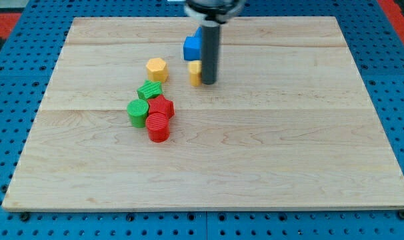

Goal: Push the yellow blocks to the left side

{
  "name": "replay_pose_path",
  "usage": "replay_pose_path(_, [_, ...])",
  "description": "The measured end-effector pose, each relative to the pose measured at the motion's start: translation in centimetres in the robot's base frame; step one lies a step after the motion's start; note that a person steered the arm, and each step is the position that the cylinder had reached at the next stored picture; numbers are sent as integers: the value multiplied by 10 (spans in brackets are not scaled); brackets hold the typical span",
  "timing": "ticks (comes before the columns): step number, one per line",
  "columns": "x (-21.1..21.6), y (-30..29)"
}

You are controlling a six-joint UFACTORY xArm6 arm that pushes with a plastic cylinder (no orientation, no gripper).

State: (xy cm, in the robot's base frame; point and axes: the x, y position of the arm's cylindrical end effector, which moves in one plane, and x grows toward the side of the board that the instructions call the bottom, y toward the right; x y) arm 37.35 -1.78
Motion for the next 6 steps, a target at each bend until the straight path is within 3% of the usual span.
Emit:
replay_pose_path(1, [-3,-49])
replay_pose_path(3, [-2,7])
replay_pose_path(4, [-18,8])
replay_pose_path(5, [-32,-2])
replay_pose_path(6, [-36,-62])
